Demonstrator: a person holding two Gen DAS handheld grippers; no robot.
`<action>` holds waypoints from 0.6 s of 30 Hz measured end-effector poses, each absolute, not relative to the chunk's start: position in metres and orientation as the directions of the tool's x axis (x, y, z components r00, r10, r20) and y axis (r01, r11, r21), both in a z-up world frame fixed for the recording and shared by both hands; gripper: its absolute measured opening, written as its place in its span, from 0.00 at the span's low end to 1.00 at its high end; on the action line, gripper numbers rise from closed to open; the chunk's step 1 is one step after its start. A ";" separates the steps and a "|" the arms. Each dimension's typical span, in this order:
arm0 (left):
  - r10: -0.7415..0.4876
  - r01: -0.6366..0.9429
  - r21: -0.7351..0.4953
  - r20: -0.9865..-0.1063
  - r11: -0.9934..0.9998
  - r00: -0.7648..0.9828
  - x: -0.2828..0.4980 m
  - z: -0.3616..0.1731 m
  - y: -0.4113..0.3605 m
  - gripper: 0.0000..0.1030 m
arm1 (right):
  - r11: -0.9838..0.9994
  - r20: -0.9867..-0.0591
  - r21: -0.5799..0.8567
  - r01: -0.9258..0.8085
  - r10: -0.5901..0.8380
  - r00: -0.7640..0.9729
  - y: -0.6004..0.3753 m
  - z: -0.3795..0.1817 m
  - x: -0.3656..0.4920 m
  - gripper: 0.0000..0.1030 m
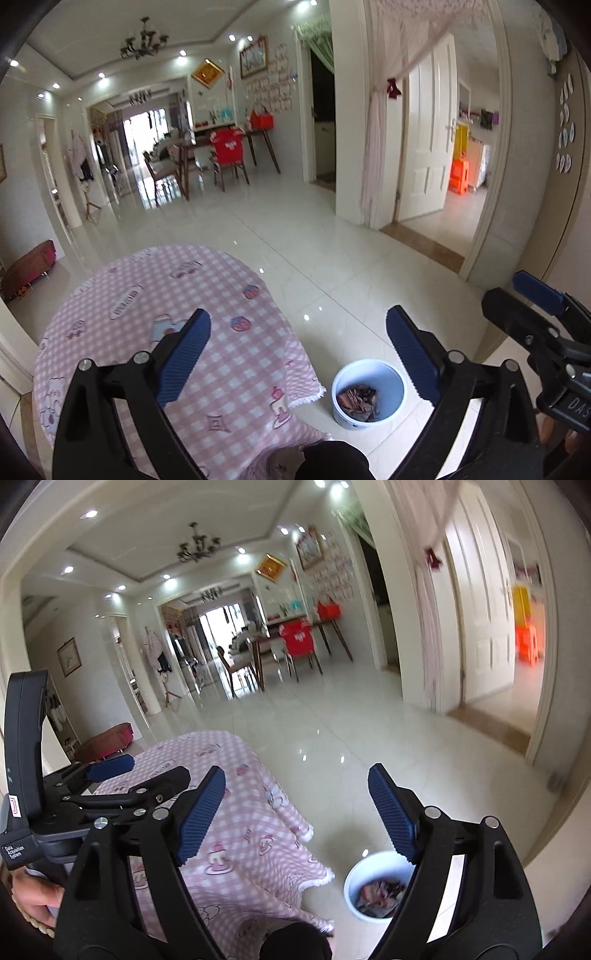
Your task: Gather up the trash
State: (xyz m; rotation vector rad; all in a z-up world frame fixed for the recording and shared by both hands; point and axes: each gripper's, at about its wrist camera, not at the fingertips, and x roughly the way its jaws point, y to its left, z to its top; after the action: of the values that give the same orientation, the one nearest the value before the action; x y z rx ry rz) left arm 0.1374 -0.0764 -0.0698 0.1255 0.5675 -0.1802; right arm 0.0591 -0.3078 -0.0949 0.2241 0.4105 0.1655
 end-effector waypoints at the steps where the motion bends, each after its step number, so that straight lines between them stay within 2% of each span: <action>1: -0.125 0.191 0.074 -0.525 0.979 0.842 0.128 -0.064 -0.071 0.91 | 0.967 -0.355 0.225 -0.116 0.192 0.915 -0.303 -0.087 0.048 0.78; 9: -0.057 0.105 0.104 -0.389 0.989 0.919 0.061 -0.026 -0.051 0.93 | 0.982 -0.252 0.138 -0.128 0.160 0.954 -0.274 -0.056 -0.011 0.82; 18: -0.049 0.085 0.102 -0.316 0.991 0.947 0.016 -0.006 -0.039 0.94 | 0.987 -0.210 0.086 -0.135 0.151 0.966 -0.249 -0.044 -0.050 0.84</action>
State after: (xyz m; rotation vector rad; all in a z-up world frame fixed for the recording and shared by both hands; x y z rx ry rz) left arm 0.0165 -0.0393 -0.0060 0.1146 0.3184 -0.0682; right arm -0.0497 -0.2486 -0.0440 0.0709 0.2175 0.1449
